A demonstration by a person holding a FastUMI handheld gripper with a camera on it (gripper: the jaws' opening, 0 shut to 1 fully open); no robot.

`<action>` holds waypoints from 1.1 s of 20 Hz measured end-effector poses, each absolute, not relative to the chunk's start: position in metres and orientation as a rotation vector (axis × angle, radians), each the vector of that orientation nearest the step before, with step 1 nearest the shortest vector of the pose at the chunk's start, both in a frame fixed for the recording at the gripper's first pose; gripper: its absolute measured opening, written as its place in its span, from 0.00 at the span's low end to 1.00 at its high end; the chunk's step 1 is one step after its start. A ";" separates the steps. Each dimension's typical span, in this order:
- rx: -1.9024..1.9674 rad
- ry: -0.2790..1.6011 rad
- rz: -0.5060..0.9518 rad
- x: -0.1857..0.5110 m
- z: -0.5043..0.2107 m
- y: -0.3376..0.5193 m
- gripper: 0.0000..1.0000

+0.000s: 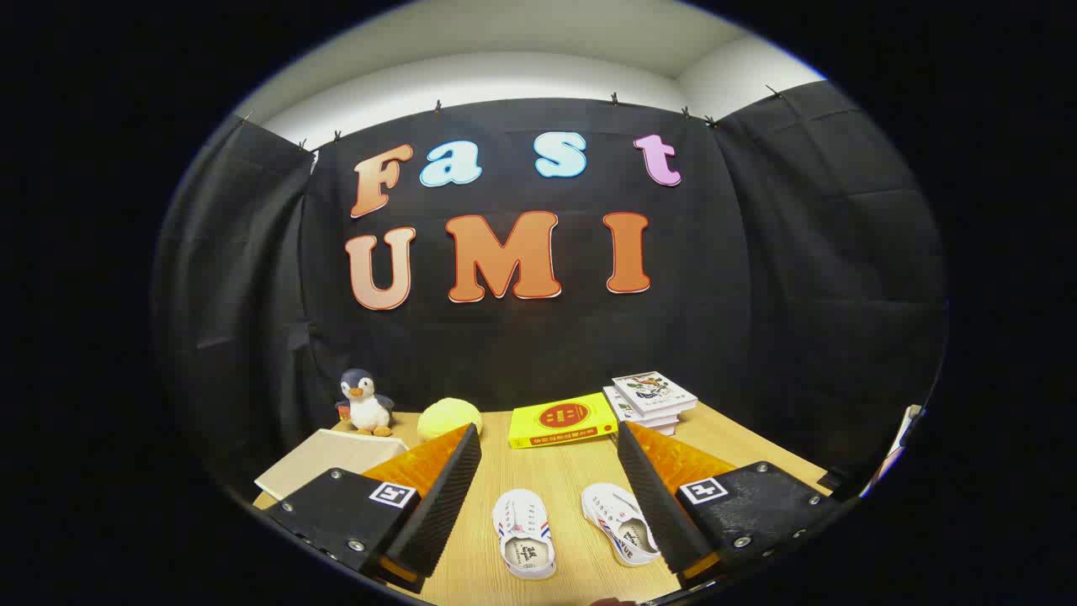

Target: Open the storage box then place both shoes into the box .Put the left shoe in first, then the right shoe, with the right side of both shoes facing outward in a uniform manner.

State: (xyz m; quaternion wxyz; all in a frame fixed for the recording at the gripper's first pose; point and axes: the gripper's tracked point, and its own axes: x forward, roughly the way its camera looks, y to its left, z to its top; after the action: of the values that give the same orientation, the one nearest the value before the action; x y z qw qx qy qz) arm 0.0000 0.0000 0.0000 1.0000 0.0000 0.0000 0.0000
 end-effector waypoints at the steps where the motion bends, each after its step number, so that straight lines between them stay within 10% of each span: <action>1: -0.001 -0.003 -0.006 0.001 0.000 -0.001 0.98; 22: -0.039 0.040 0.054 -0.002 -0.014 0.015 0.98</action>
State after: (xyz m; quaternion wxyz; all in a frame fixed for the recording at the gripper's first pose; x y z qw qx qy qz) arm -0.0024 0.0147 -0.0140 0.9992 -0.0194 0.0202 0.0268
